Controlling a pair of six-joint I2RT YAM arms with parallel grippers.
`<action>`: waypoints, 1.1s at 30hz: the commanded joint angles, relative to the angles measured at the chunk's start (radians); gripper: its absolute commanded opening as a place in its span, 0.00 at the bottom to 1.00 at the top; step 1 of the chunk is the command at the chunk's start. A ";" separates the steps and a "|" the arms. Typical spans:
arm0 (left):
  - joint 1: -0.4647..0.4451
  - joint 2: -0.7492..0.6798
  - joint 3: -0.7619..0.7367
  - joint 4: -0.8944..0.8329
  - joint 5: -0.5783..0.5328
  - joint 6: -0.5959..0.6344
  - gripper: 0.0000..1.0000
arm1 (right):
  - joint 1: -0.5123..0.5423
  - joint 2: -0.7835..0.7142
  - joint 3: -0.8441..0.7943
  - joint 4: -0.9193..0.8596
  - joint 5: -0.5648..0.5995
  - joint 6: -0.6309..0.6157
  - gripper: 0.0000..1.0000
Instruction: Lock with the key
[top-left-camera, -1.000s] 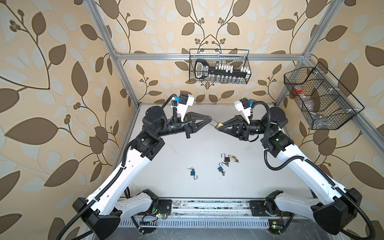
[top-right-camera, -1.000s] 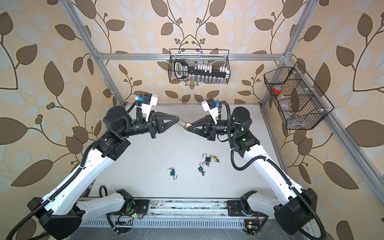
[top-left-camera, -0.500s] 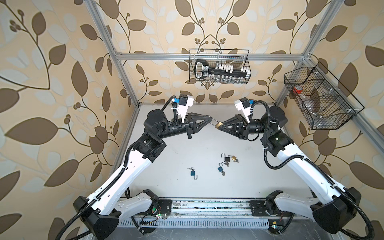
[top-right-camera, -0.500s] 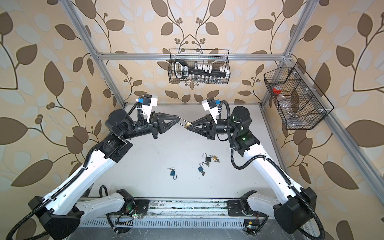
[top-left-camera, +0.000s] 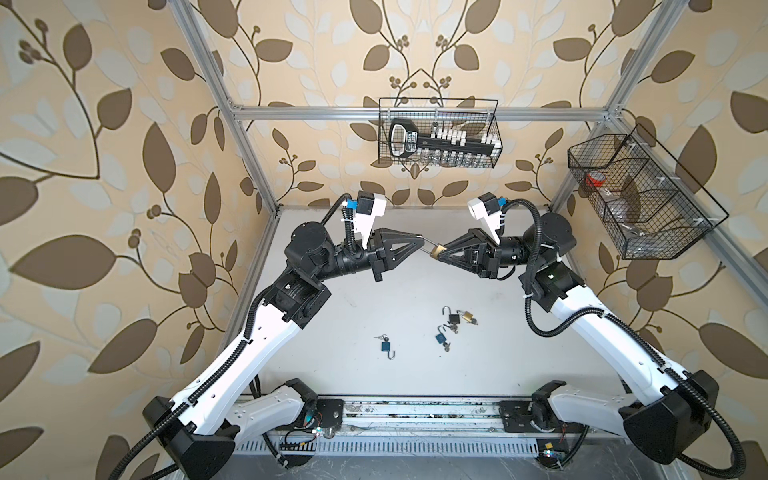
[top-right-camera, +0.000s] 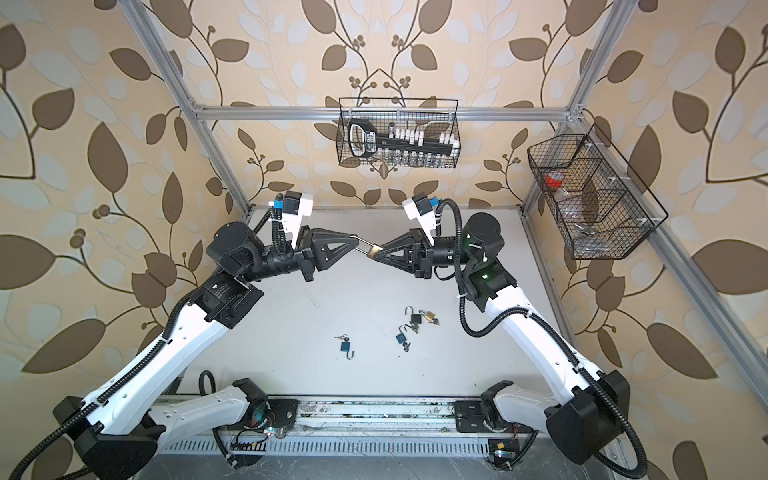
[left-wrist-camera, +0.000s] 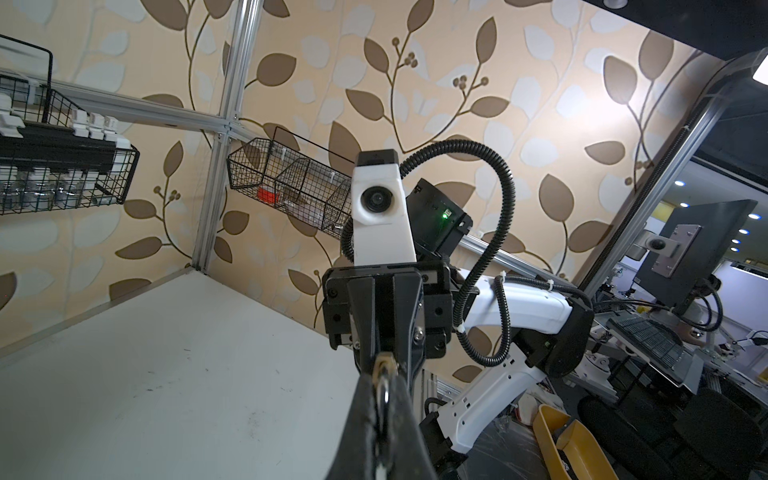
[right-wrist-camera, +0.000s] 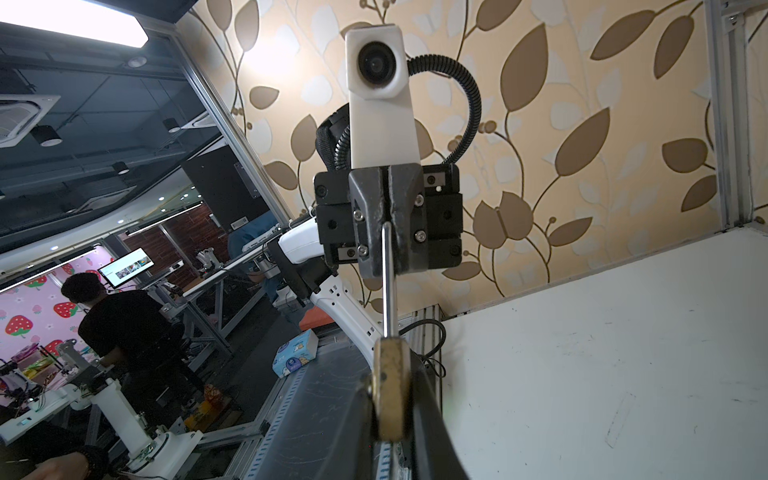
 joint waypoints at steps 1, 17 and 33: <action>-0.047 0.038 -0.037 -0.178 0.157 0.068 0.00 | 0.019 0.005 0.076 0.100 0.075 0.034 0.00; -0.142 0.102 -0.046 -0.241 0.167 0.104 0.00 | 0.072 0.044 0.167 0.065 0.112 -0.024 0.00; -0.089 -0.089 0.062 -0.305 -0.157 0.154 0.00 | 0.060 -0.116 -0.087 -0.107 0.056 -0.296 0.03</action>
